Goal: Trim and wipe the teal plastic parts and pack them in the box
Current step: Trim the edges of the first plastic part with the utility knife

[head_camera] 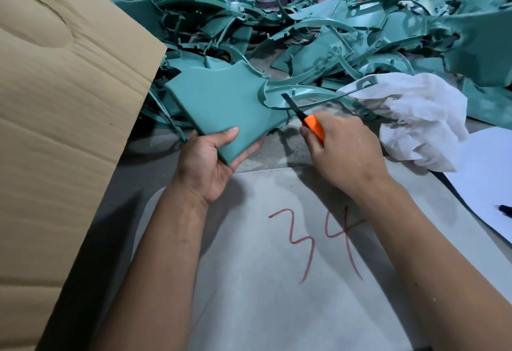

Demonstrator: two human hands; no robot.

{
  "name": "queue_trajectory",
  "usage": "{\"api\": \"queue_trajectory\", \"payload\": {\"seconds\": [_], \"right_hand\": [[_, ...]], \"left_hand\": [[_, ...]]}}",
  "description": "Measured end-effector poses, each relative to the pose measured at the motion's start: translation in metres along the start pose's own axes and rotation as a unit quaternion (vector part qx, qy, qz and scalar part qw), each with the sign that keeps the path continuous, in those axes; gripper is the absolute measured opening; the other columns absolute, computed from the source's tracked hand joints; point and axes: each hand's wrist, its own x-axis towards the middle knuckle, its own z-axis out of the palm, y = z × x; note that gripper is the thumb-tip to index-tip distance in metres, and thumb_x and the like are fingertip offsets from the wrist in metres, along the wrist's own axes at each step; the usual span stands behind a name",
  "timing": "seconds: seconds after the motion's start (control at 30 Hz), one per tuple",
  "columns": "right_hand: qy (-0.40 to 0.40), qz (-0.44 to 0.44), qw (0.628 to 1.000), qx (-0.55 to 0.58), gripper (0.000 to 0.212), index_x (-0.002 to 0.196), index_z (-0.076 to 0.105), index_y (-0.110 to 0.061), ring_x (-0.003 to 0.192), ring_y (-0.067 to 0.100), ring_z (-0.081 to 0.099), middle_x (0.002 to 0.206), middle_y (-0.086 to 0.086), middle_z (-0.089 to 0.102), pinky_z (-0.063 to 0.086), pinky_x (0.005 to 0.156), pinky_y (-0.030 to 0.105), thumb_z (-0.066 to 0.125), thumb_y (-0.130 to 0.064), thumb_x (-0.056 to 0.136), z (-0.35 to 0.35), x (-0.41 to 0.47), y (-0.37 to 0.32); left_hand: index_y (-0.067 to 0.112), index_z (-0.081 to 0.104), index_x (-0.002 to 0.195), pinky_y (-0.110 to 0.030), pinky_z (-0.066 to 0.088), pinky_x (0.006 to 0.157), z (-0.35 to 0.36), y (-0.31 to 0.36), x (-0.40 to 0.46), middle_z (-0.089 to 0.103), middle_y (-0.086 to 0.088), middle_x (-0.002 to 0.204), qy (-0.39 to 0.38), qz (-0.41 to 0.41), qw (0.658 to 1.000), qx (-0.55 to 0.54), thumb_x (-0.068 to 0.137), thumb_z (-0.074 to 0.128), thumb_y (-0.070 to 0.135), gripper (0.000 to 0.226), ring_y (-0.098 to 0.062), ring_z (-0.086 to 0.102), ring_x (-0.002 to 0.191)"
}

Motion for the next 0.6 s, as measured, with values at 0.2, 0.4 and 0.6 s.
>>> {"api": "queue_trajectory", "payload": {"seconds": [0.2,0.4,0.6], "right_hand": [[0.034,0.105,0.994,0.012,0.029,0.089,0.051,-0.017,0.071,0.035,0.058,0.079,0.009,0.062,0.052,0.066,0.044,0.049,-0.041,0.106,-0.006,0.002,0.019],[0.142,0.142,0.978,-0.051,0.027,0.089,0.047,-0.019,0.067,0.031,0.043,0.074,0.012,0.058,0.035,0.062,0.038,0.049,-0.04,0.106,-0.009,0.002,0.034],[0.177,0.155,0.972,-0.021,0.028,0.089,0.044,-0.016,0.062,0.032,0.045,0.062,-0.001,0.04,0.035,0.058,0.039,0.045,-0.037,0.108,-0.011,0.003,0.033]], "left_hand": [[0.012,0.062,0.125,-0.062,0.056,0.091,-0.007,0.007,0.001,0.072,-0.011,0.126,0.015,0.002,1.0,0.007,0.095,0.046,-0.012,0.042,-0.038,0.07,0.112],[0.014,0.064,0.117,-0.056,0.06,0.085,0.001,0.009,-0.003,0.077,-0.004,0.113,0.021,0.094,0.99,0.101,0.091,0.05,-0.018,0.043,-0.033,0.073,0.106],[0.022,0.077,0.09,-0.063,0.057,0.09,0.004,-0.003,-0.006,0.075,-0.005,0.095,0.001,0.222,0.931,0.289,0.081,0.062,0.002,0.027,-0.027,0.069,0.098]]}}
